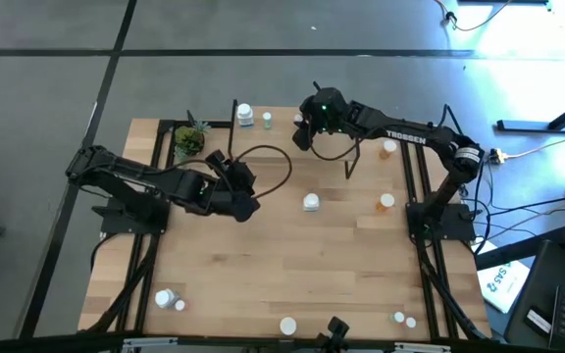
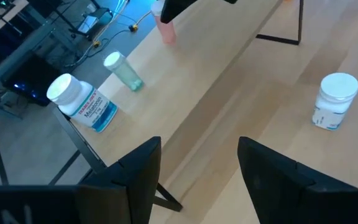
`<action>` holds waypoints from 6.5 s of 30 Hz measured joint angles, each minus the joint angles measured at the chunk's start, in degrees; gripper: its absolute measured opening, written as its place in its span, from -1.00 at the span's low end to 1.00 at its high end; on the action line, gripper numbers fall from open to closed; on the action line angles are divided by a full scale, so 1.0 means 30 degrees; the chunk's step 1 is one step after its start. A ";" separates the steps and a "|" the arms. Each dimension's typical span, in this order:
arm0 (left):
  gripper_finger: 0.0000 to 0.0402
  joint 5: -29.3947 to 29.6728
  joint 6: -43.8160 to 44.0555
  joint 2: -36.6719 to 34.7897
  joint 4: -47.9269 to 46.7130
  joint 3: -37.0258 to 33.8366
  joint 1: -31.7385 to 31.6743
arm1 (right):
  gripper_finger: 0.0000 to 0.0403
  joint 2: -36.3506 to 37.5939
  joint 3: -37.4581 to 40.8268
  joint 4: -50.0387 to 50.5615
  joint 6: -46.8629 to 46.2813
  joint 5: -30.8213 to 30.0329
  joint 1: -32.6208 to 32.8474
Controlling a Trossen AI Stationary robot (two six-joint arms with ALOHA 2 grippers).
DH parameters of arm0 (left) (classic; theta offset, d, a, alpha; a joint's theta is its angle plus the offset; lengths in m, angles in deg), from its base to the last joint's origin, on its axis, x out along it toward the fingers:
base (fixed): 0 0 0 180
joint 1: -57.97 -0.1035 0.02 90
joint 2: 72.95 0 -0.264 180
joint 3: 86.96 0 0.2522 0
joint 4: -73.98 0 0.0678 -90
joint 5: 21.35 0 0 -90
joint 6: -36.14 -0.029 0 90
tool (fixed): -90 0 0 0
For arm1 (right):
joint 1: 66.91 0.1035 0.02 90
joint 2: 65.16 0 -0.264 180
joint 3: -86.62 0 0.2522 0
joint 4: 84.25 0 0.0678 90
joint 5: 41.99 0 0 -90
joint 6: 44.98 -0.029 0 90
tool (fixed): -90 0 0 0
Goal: Pick and place medicine bottles onto shelf by color
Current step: Put the middle pink pill bottle on the shelf, then put the middle right orange pill bottle on the shelf
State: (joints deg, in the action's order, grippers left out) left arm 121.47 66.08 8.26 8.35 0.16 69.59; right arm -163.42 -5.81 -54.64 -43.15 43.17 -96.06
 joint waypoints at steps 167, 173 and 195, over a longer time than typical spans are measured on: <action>0.03 -1.2713 -1.0163 0.0015 0.1625 -0.0007 0.0219 | -0.08 0.7803 0.0007 2.0378 -1.1096 -0.4022 1.5446; 0.03 -1.2699 -1.0163 0.0015 0.1639 -0.0007 0.0219 | -0.08 0.7803 0.0007 2.0344 -1.1099 -0.4022 1.5446; 0.03 -1.2691 -1.0171 0.0015 0.1657 -0.0007 0.0219 | -0.08 0.7788 0.0007 1.9015 -1.3685 -0.3903 1.5431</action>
State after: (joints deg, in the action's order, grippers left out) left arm 83.39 35.56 8.30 13.32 0.14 70.24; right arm -140.05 -5.79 2.41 -84.21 31.46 -49.76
